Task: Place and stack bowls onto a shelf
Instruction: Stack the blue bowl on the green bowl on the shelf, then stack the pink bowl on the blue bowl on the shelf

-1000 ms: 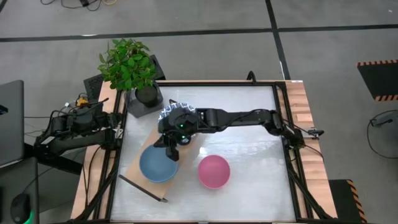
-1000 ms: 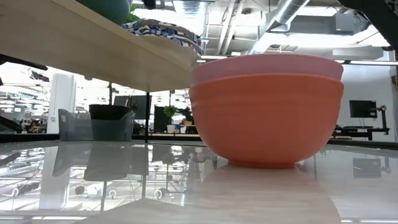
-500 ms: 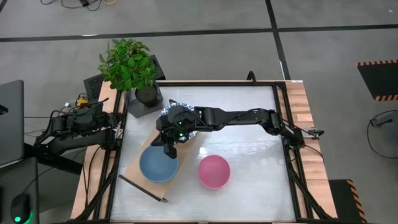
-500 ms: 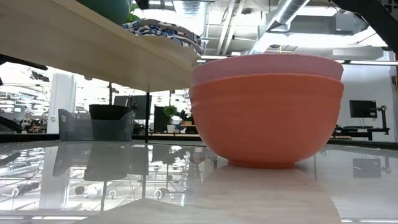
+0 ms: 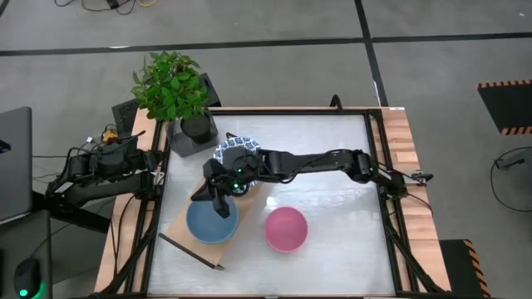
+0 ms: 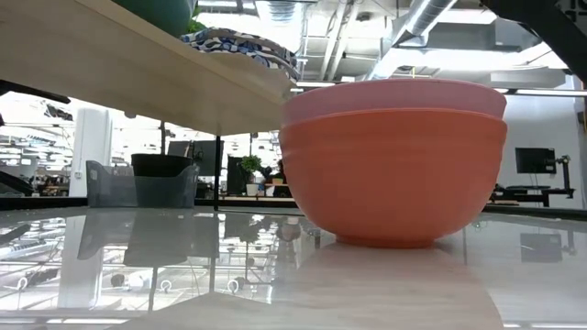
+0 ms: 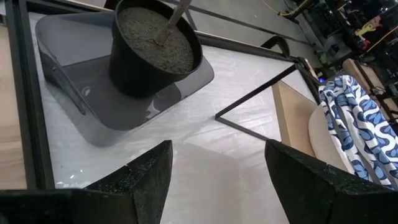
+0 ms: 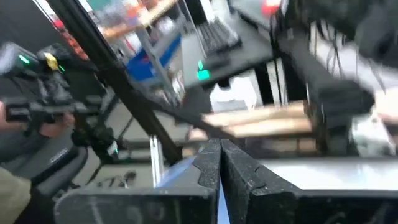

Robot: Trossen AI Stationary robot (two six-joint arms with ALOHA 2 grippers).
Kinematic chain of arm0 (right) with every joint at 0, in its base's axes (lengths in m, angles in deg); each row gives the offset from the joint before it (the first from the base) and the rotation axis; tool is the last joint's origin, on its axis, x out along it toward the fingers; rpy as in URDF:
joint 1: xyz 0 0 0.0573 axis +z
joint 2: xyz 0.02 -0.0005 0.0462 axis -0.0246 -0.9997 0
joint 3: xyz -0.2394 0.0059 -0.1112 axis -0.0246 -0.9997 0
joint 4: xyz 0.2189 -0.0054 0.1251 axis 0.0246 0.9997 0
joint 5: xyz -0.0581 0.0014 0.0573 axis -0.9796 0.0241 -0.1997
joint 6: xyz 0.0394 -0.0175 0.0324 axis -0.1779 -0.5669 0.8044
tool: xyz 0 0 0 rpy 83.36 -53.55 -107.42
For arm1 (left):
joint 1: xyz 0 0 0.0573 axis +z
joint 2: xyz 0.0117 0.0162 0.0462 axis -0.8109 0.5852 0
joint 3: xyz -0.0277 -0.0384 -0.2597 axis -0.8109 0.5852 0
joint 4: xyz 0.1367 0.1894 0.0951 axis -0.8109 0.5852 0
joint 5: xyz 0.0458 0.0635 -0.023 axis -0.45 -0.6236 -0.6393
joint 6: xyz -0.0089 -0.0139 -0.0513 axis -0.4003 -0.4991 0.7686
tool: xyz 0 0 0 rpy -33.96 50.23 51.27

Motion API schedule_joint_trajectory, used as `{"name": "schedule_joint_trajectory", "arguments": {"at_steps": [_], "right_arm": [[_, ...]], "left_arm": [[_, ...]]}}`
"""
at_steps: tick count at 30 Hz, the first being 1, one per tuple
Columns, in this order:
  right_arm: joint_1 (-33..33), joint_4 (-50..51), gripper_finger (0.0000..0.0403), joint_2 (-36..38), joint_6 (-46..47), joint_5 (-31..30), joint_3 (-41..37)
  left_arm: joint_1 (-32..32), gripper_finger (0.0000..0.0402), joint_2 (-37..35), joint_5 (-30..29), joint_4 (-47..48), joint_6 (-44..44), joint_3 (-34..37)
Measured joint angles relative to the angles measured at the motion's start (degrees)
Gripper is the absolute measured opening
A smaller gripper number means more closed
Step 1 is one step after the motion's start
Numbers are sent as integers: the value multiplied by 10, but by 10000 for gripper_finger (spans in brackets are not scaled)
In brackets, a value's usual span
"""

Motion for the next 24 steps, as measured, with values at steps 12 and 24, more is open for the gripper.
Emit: {"name": "schedule_joint_trajectory", "arguments": {"at_steps": [12, 24], "right_arm": [[-9, 18, 23, -12, 16, 17, -2], [-9, 157, 28, 38, 25, 40, 11]], "left_arm": [[0, 242, 0, 0, 0, 1, 0], [0, 242, 0, 3, 0, 1, 0]]}}
